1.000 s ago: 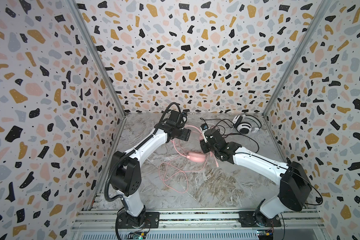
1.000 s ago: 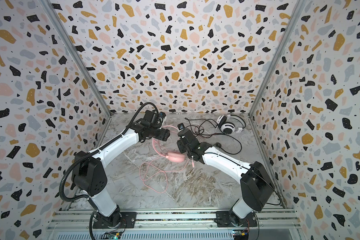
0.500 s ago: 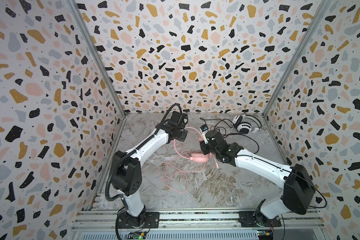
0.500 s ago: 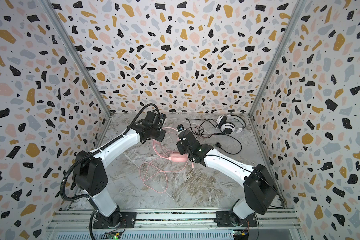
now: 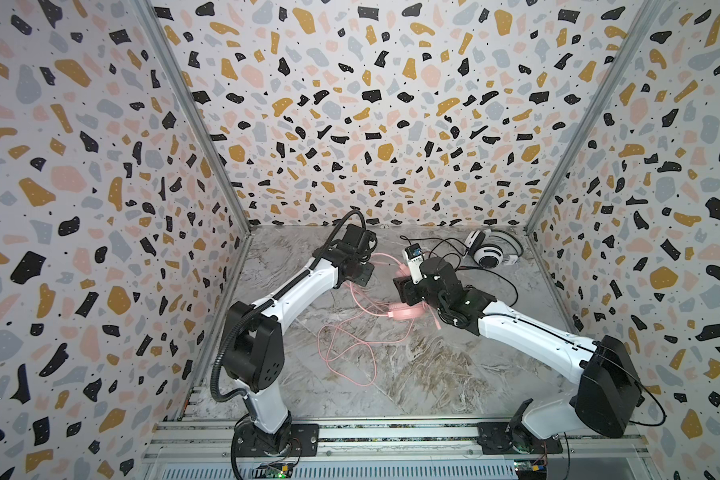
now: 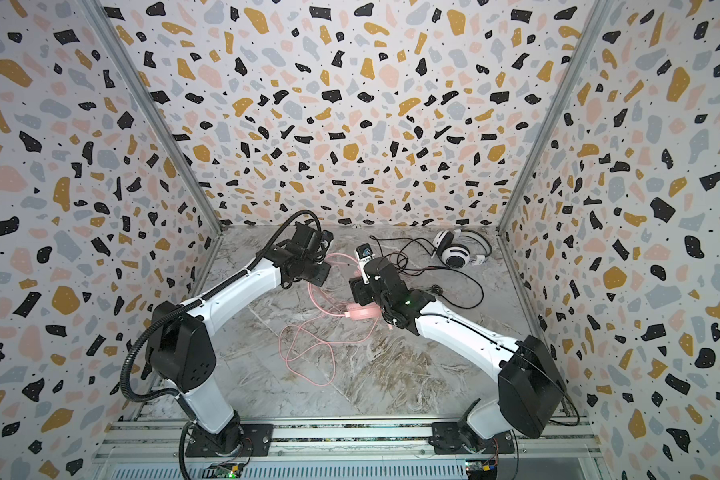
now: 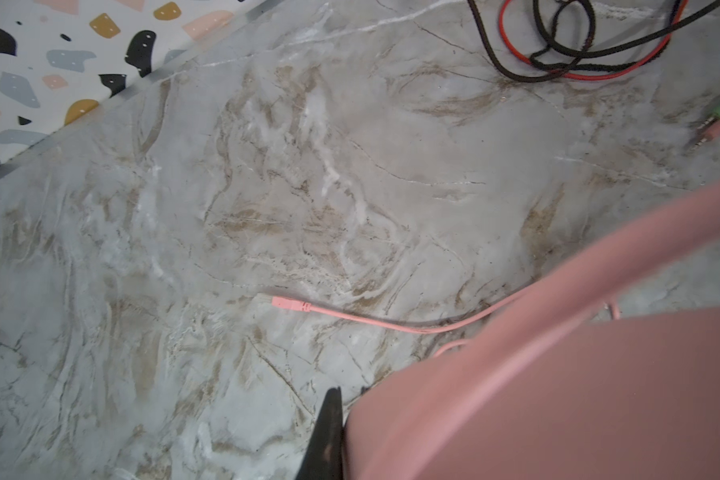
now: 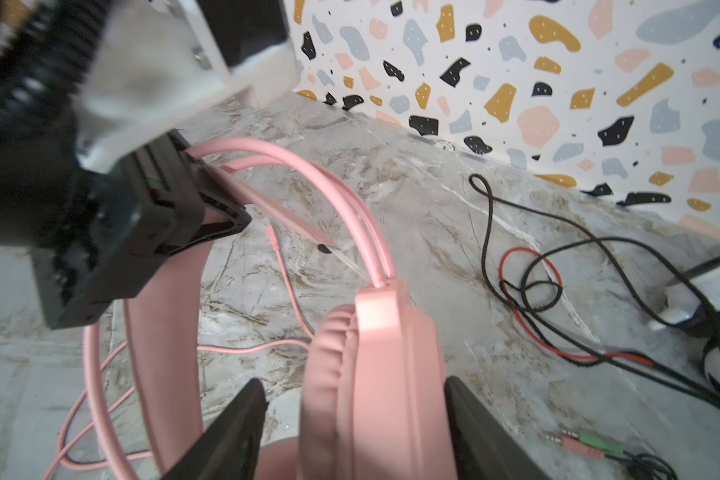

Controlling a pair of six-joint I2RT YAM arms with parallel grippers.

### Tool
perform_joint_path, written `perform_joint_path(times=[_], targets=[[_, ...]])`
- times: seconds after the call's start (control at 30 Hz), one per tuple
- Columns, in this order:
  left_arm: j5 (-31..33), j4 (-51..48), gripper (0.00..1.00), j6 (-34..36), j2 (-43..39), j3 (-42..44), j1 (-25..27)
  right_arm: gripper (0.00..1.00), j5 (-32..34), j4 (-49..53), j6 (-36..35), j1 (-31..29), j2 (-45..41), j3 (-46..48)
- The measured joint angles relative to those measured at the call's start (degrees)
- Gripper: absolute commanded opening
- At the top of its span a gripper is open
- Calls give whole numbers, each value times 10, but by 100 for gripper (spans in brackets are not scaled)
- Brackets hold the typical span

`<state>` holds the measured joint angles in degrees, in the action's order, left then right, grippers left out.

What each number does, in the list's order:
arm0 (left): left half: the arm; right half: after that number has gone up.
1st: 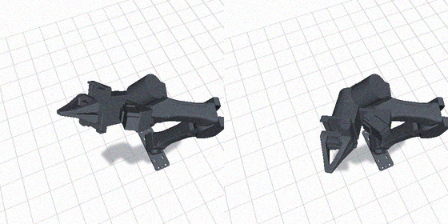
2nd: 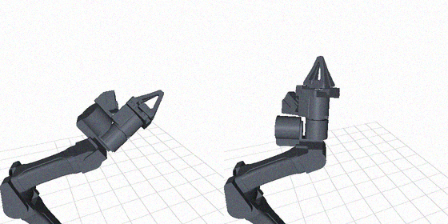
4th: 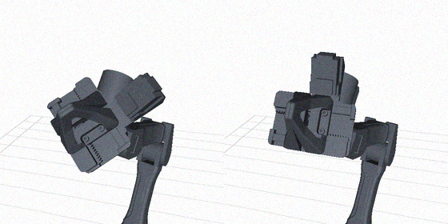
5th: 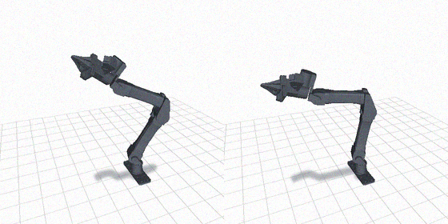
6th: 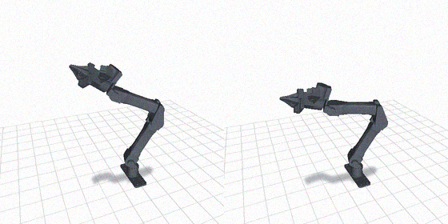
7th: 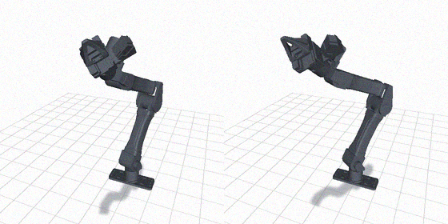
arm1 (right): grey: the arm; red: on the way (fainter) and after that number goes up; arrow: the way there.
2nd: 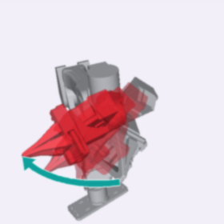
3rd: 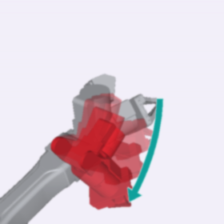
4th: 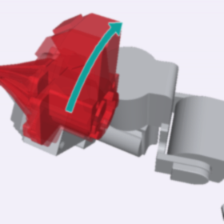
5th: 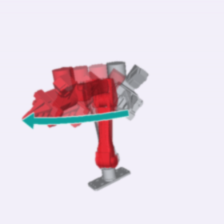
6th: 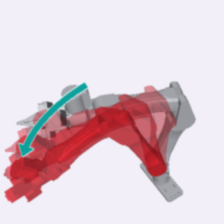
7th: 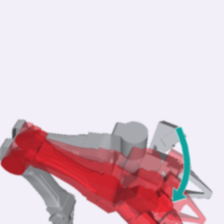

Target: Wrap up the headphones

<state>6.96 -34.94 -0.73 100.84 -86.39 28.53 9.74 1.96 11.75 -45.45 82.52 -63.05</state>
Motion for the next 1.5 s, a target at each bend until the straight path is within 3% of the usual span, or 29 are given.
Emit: perform_joint_path(times=[0.3,0.5,0.67,1.1,1.5], targets=[[0,18,0,-26,0,2,-32,81,-58,-46,28,26,-100,57],[-35,38,0,-46,-9,14,-82,82,-110,-95,73,135,-158,133],[-41,56,0,-53,-43,36,-94,83,-152,-113,97,204,-145,175],[-132,118,0,-63,-108,70,-99,97,-290,-235,135,220,35,200],[-250,156,0,-87,-109,73,-119,98,-329,-416,163,127,179,196]])
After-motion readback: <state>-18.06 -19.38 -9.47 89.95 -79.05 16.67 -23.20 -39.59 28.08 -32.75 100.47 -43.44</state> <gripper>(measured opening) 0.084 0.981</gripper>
